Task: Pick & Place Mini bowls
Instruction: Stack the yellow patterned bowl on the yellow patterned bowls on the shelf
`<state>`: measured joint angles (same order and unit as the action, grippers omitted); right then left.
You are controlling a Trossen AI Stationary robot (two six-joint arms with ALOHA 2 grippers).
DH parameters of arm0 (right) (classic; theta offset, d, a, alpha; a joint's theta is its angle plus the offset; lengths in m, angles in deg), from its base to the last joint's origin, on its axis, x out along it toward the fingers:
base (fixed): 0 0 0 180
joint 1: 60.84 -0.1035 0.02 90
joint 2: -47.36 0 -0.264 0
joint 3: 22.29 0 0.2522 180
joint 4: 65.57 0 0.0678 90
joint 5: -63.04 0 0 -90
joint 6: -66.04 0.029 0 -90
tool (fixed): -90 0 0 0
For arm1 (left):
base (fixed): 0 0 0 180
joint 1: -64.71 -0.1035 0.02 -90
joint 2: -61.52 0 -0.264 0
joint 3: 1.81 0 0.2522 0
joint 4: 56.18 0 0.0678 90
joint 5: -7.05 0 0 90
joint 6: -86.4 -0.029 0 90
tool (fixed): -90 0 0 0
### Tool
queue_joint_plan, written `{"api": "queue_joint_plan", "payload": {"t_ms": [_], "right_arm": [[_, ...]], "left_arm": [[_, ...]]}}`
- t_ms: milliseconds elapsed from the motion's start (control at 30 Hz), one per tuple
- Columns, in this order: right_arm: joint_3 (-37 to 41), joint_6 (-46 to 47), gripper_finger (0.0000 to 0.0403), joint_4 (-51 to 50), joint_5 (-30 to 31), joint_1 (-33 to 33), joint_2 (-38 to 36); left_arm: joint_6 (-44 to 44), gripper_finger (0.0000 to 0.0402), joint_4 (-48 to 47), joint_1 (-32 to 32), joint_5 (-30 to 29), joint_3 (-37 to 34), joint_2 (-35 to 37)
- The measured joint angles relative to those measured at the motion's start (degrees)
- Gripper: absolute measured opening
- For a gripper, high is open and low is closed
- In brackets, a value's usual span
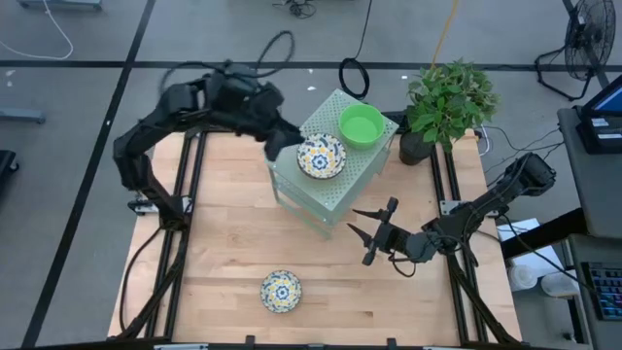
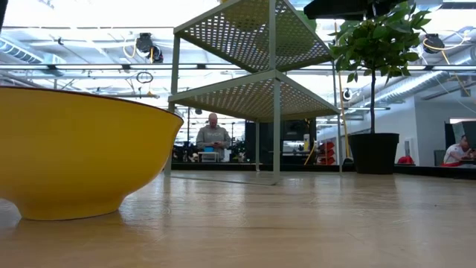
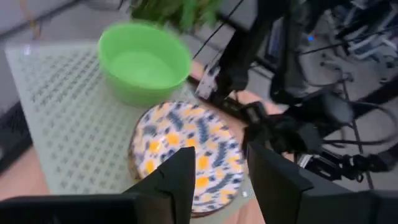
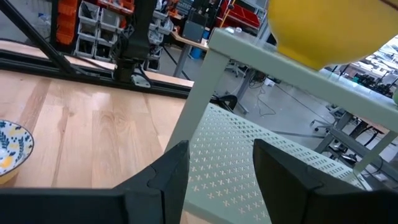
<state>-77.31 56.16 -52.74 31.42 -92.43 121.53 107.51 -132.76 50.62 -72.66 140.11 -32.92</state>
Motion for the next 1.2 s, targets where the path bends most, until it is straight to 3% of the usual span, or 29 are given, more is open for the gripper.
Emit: {"api": "queue_joint_plan", "payload": {"t_ms": [200, 400, 500, 600, 833, 1200], "right_arm": [[0.0, 0.2, 0.0164, -0.3, 0.0, 0.0, 0.0], [0.0, 0.2, 0.0164, -0.3, 0.0, 0.0, 0.0], [0.0, 0.2, 0.0164, -0.3, 0.0, 0.0, 0.0], [0.0, 0.8, 0.0164, -0.3, 0.0, 0.0, 0.0], [0.0, 1.3, 0.0164, -0.3, 0.0, 0.0, 0.0], [0.0, 1.3, 0.0164, -0.3, 0.0, 0.0, 0.0]], "left_arm": [[-5.8, 0.0133, -4.6, 7.3, -0.2, 0.0, 4.3], [-7.2, 0.0127, -10.9, 20.3, -0.7, -0.1, 5.2], [-4.9, 0.0127, -13.9, 27.5, -5.6, -1.9, 4.6], [-0.8, 0.0127, -16.9, 33.5, -10.8, -7.3, 4.3], [5.0, 0.0127, -15.3, 41.3, -14.7, -24.7, 4.4], [14.4, 0.0127, 6.0, 42.8, -16.8, -50.4, 4.4]]}}
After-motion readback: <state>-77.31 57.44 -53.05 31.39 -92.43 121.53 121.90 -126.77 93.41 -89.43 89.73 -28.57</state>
